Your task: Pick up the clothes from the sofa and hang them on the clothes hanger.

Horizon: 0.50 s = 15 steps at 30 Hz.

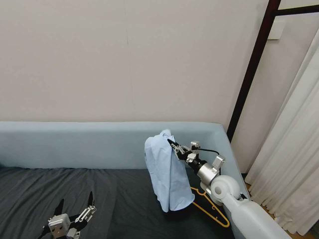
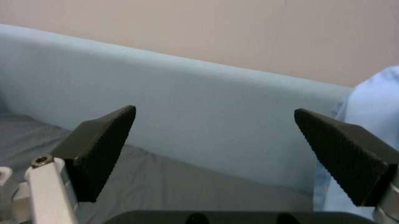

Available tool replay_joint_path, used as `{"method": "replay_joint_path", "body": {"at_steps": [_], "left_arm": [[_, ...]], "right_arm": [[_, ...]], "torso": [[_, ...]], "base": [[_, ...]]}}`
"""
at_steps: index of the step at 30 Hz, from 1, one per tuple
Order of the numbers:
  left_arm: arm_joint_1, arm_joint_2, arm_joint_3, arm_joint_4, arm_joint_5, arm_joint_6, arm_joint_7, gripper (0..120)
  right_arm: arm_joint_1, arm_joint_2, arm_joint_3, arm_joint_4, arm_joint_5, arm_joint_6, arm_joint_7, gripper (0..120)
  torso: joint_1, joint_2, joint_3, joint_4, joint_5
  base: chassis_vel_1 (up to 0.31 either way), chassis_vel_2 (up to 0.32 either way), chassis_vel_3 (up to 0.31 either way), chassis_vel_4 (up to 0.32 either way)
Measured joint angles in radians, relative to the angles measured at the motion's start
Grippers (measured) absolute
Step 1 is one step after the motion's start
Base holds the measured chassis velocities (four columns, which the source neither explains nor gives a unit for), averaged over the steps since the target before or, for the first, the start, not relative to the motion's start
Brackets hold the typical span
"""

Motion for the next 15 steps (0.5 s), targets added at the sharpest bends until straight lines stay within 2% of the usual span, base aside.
{"method": "replay_joint_path", "body": {"at_steps": [1,5,6,9,15], "left_arm": [[0.0,0.0,0.0,0.0,0.0,0.0,0.0,100],[-0.003,0.001,0.004,0.007,0.004,0.001,0.002,100],[-0.003,0.001,0.004,0.007,0.004,0.001,0.002,100],[-0.008,0.004,0.005,0.007,0.005,0.011,0.004,100],[-0.012,0.006,0.007,0.008,0.004,0.015,0.005,100]], "right_arm": [[0.0,0.0,0.0,0.0,0.0,0.0,0.0,0],[-0.143,0.03,-0.055,-0.17,-0.262,0.103,-0.005,0],[-0.143,0.03,-0.055,-0.17,-0.262,0.103,-0.005,0],[-0.203,0.048,-0.091,-0.262,-0.399,0.153,-0.009,0],[-0.263,0.052,-0.117,-0.279,-0.494,0.143,0.004,0]], "torso": [[0.0,0.0,0.0,0.0,0.0],[0.0,0.0,0.0,0.0,0.0003],[0.0,0.0,0.0,0.0,0.0003],[0.0,0.0,0.0,0.0003,0.0001],[0.0,0.0,0.0,0.0004,-0.0001]], "base": [[0.0,0.0,0.0,0.0],[0.0,0.0,0.0,0.0],[0.0,0.0,0.0,0.0],[0.0,0.0,0.0,0.0],[0.0,0.0,0.0,0.0]]}}
